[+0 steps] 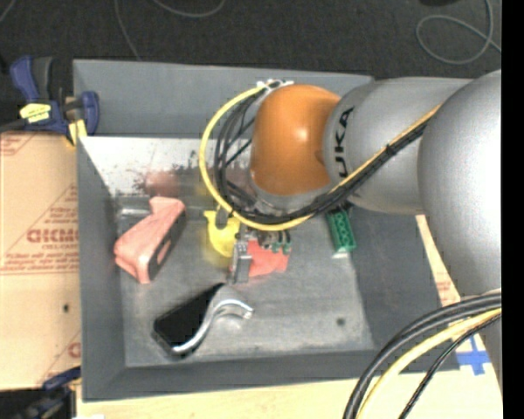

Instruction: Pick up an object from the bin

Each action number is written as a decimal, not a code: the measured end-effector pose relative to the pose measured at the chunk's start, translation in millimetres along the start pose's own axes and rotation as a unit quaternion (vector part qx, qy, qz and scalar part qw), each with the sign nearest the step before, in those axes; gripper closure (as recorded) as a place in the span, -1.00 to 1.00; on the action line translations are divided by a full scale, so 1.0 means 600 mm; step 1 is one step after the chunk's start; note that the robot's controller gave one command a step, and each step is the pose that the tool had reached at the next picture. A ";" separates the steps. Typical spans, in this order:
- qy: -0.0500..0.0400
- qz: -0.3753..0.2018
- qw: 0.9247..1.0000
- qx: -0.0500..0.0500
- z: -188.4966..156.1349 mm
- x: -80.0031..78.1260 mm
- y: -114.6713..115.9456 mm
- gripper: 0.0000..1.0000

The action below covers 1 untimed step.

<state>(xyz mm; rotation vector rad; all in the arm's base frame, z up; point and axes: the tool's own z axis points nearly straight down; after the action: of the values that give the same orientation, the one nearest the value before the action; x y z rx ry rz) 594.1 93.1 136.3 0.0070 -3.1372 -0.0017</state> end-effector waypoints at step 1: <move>-0.003 0.001 1.000 0.000 -0.008 -0.002 0.000 -1.00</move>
Offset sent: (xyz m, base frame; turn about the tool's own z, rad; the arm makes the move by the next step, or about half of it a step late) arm 0.0128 -0.0526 -0.0526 0.2098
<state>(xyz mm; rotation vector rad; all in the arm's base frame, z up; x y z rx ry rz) 595.6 92.9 140.9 0.0046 -3.1440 -0.0029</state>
